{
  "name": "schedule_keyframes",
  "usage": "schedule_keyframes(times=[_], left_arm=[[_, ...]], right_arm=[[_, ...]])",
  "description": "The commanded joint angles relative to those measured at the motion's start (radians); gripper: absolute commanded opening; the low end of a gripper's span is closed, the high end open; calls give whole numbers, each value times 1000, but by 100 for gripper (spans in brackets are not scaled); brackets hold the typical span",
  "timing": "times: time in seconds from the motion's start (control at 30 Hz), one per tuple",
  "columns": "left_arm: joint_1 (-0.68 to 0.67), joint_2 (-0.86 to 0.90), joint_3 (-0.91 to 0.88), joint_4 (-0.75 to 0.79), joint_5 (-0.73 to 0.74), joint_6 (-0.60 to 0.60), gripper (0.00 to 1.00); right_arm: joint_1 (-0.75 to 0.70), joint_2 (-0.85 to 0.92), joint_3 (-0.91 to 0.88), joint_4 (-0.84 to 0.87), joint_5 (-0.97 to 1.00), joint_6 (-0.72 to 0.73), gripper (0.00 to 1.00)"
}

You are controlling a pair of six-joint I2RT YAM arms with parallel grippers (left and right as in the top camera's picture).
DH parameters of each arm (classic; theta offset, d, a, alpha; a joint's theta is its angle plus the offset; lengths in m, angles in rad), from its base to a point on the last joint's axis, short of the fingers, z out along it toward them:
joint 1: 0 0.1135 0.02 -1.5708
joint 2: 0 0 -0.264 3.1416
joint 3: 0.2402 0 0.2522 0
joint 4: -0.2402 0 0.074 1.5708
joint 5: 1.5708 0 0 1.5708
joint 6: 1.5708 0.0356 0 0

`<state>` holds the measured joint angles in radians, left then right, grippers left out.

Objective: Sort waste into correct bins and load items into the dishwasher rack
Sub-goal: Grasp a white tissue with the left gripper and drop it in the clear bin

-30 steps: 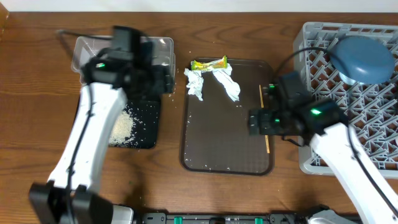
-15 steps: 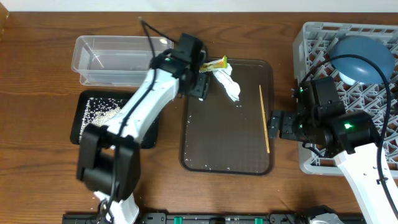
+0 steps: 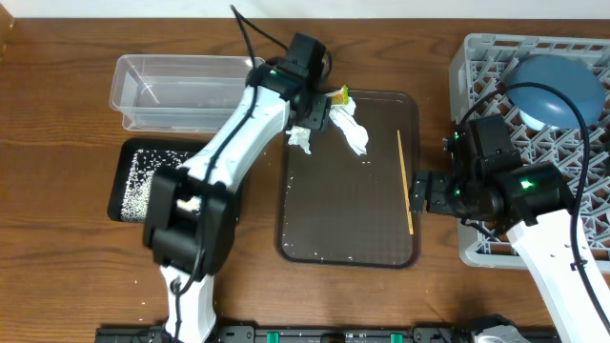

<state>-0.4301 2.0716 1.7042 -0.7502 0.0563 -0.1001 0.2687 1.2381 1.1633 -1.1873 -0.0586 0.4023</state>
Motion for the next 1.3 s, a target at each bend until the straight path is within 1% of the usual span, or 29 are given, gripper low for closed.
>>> schedule_keyframes(times=[0.0,0.2,0.3,0.37,0.43,0.5,0.6,0.67,0.73,0.87,1.07,1.27], left_arm=[[0,55,7,-13,-16,9,70],[0,112,5,-31,-16,10,69],[0,117,4,-34,-16,10,61],[0,117,4,-37,-16,9,52],[0,117,3,-47,-16,9,38],[0,117,2,-56,-16,9,28],[0,117,2,-71,-16,9,20],[2,117,2,-77,-16,9,11],[2,113,2,-84,-16,9,6],[4,80,2,-94,-16,10,6],[29,-23,2,-93,-17,10,7],[111,-126,2,-62,-24,10,7]], right_arm=[[-4,2,13,-2,6,2,98],[-4,2,13,-3,6,2,97],[-4,2,13,-3,6,1,98],[-4,2,13,-3,6,2,98],[-4,2,13,-3,6,2,97],[-4,2,13,-3,6,2,97],[-4,2,13,-3,6,2,97],[-4,2,13,-3,6,1,97],[-4,2,13,-5,6,1,97],[-4,2,13,-13,11,1,97],[-4,2,13,-13,11,1,96],[-4,2,13,-14,30,2,95]])
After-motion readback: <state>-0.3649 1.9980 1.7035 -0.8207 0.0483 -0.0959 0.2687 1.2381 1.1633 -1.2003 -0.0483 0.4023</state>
